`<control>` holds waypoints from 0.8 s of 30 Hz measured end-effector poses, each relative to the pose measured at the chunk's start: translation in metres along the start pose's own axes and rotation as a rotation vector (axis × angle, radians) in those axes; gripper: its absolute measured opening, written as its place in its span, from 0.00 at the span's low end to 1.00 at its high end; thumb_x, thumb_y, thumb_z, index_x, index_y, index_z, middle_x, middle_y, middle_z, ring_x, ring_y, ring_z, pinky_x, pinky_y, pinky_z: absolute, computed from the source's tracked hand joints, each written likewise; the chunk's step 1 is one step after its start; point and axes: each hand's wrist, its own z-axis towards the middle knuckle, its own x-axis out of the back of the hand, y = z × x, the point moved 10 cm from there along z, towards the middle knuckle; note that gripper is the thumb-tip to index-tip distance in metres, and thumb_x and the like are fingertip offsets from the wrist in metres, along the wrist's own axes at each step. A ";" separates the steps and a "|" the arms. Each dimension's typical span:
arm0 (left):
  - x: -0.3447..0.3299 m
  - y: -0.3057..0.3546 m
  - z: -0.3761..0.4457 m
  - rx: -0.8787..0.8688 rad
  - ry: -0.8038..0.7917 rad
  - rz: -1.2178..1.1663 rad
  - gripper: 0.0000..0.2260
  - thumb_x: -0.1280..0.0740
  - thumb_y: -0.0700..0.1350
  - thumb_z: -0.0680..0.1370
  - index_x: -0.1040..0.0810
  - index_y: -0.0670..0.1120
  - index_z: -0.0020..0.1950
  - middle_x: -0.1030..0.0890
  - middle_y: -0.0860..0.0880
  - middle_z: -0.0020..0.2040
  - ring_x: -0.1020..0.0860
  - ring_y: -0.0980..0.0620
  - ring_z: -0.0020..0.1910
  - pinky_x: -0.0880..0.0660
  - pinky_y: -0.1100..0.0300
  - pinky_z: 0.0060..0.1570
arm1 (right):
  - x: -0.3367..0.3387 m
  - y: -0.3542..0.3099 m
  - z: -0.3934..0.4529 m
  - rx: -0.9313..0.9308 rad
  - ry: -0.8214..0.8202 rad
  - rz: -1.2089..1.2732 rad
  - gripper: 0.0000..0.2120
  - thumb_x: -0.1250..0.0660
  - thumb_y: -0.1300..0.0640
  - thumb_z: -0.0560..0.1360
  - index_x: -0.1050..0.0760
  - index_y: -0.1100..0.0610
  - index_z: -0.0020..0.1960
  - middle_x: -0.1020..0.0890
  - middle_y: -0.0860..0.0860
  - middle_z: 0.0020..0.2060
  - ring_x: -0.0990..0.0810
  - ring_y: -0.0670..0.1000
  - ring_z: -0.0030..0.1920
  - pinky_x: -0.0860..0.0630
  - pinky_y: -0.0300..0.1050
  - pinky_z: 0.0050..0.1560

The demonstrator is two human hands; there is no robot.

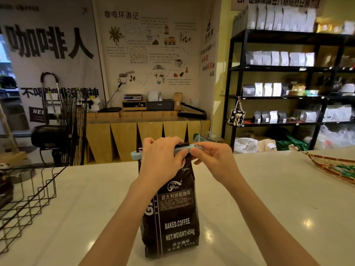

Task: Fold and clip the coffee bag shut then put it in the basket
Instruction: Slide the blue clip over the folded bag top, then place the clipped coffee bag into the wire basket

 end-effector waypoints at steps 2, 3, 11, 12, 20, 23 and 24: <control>0.000 0.001 0.000 -0.024 0.007 -0.003 0.13 0.41 0.54 0.76 0.25 0.52 0.57 0.19 0.54 0.51 0.25 0.54 0.51 0.41 0.57 0.54 | 0.000 0.002 0.001 -0.026 -0.026 0.010 0.08 0.34 0.62 0.74 0.22 0.55 0.52 0.17 0.48 0.37 0.17 0.42 0.38 0.21 0.34 0.36; 0.000 0.002 -0.001 -0.039 0.008 0.002 0.13 0.41 0.54 0.76 0.25 0.52 0.57 0.19 0.54 0.52 0.25 0.54 0.52 0.41 0.57 0.55 | 0.000 0.003 0.001 -0.034 -0.045 0.009 0.08 0.34 0.62 0.74 0.22 0.55 0.52 0.16 0.48 0.38 0.17 0.42 0.38 0.21 0.35 0.37; 0.013 -0.032 -0.025 0.094 0.139 -0.128 0.46 0.34 0.68 0.62 0.47 0.51 0.73 0.43 0.49 0.75 0.45 0.52 0.73 0.51 0.51 0.72 | 0.003 0.014 0.002 -0.113 -0.104 0.046 0.07 0.36 0.61 0.75 0.22 0.54 0.50 0.16 0.49 0.38 0.17 0.41 0.38 0.21 0.34 0.40; 0.009 -0.046 -0.031 0.217 0.098 -0.301 0.51 0.32 0.67 0.59 0.51 0.52 0.74 0.46 0.50 0.76 0.46 0.54 0.73 0.48 0.52 0.71 | 0.004 0.017 0.002 -0.124 -0.098 0.055 0.07 0.36 0.60 0.75 0.22 0.53 0.50 0.16 0.49 0.39 0.17 0.41 0.38 0.21 0.35 0.40; -0.076 -0.090 -0.112 0.669 -0.574 -0.973 0.56 0.21 0.60 0.43 0.40 0.56 0.68 0.25 0.50 0.62 0.24 0.52 0.57 0.24 0.54 0.52 | -0.001 0.043 -0.001 -0.287 -0.070 0.178 0.08 0.36 0.57 0.75 0.21 0.51 0.52 0.15 0.48 0.41 0.16 0.43 0.43 0.21 0.40 0.47; -0.080 -0.098 -0.120 0.699 -0.531 -0.993 0.43 0.22 0.55 0.47 0.31 0.55 0.61 0.19 0.51 0.53 0.20 0.51 0.52 0.22 0.51 0.50 | -0.019 0.063 -0.010 -0.448 -0.257 0.253 0.23 0.32 0.52 0.71 0.30 0.53 0.64 0.18 0.52 0.55 0.19 0.48 0.54 0.23 0.48 0.56; -0.081 -0.102 -0.120 0.726 -0.511 -1.010 0.41 0.22 0.54 0.47 0.29 0.55 0.58 0.18 0.50 0.52 0.20 0.50 0.52 0.22 0.48 0.52 | -0.026 0.072 -0.016 -0.530 -0.330 0.249 0.30 0.29 0.50 0.68 0.33 0.53 0.67 0.20 0.53 0.58 0.20 0.51 0.57 0.24 0.51 0.58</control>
